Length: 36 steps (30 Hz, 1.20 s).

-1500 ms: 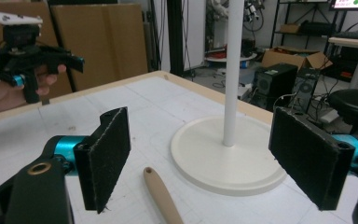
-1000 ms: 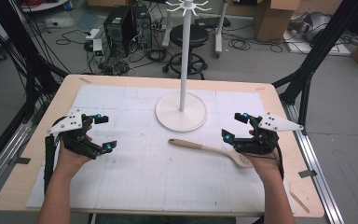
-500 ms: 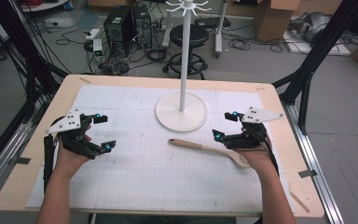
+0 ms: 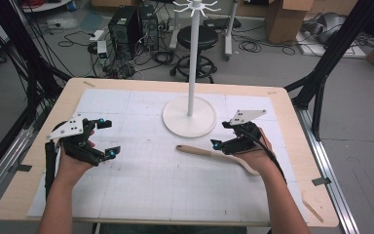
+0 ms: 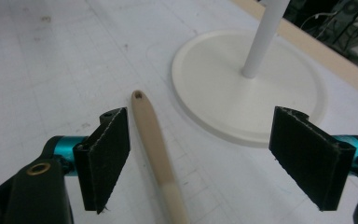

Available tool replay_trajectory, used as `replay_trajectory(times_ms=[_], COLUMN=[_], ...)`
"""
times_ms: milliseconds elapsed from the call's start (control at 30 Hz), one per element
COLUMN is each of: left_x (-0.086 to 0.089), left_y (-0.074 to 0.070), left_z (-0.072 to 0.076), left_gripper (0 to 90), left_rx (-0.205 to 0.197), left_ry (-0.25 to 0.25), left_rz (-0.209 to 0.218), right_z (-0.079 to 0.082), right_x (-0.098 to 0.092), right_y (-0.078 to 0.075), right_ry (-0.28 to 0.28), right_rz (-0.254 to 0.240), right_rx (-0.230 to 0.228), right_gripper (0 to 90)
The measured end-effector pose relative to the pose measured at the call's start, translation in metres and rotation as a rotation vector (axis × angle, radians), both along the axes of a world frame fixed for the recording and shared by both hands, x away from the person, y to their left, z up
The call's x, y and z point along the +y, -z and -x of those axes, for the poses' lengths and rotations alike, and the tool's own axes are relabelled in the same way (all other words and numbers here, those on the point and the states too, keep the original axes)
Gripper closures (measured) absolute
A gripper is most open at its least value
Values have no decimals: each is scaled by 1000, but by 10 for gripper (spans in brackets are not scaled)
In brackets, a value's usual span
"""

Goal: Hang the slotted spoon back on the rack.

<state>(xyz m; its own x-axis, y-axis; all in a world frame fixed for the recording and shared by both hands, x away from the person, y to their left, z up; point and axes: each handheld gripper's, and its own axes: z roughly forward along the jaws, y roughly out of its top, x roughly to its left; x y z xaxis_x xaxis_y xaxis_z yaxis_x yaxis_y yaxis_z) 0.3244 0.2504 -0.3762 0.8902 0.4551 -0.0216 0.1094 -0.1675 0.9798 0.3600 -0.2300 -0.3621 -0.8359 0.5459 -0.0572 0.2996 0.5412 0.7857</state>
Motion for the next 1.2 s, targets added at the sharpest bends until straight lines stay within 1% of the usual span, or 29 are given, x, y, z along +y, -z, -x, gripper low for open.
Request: replay_trajectory(times_ms=[33, 67, 167, 200, 233, 267, 300, 367, 400, 500, 533, 567, 633, 667, 733, 800, 833, 867, 900, 933, 1167, 1200], left_x=[0, 0, 0, 0, 0, 0, 0, 0, 0, 0, 0, 0, 0, 0, 0, 0, 0, 0, 0, 0, -1, -1], left_y=[0, 0, 0, 0, 0, 0, 0, 0, 0, 0, 0, 0, 0, 0, 0, 0, 0, 0, 0, 0, 1, 1], left_z=[0, 0, 0, 0, 0, 0, 0, 0, 0, 0, 0, 0, 0, 0, 0, 0, 0, 0, 0, 0, 0, 0], left_gripper=[17, 17, 17, 17, 17, 17, 17, 17, 17, 17, 17, 17, 17, 17, 17, 17, 17, 17, 17, 17, 17, 17], left_rx=[0, 0, -2, -1, -3, -2, -1, -1, 0, 1, 1, 2, 2, 1, 2, 0, 0, -1, 0, -1, 4, 4], left_ry=[2, 1, 2, 1, 2, 2, 2, 1, 1, 1, 3, 1, 1, 1, 2, 2, 1, 1, 3, 1, 0, 1], left_rz=[0, -1, -2, 1, 0, 0, -4, -3, -4, -3, -4, -3, -7, -9, -9, -9, -6, -7, -7, -9, -6, -6], right_z=[0, -3, -6, -6, -8, -8, -9, -9, -10, -12, -12, -12, -12, -12, -13, -13, -14, -14, -14, -14, -14, -14], right_x=[0, 3, 6, 6, 8, 8, 10, 10, 11, 14, 15, 18, 23, 23, 27, 28, 29, 29, 29, 30, 31, 31], right_y=[0, 5, 11, 11, 16, 16, 19, 20, 21, 27, 28, 31, 36, 36, 41, 42, 43, 45, 45, 47, 50, 50], right_ry=[0, 2, -2, -2, -4, -4, -8, -12, -14, -27, -24, -40, -51, -51, -64, -65, -70, -79, -79, -76, -82, -85], right_rz=[0, 30, 72, 72, 93, 93, 118, 122, 131, 171, 182, 198, 230, 230, 258, 265, 274, 293, 293, 307, 336, 345], right_rx=[0, 19, 36, 36, 54, 54, 69, 73, 86, 98, 112, 118, 139, 139, 146, 152, 158, 168, 168, 175, 191, 199], right_gripper=[201, 203, 209, 209, 212, 212, 223, 224, 230, 236, 239, 243, 252, 252, 273, 281, 296, 331, 331, 355, 405, 421])
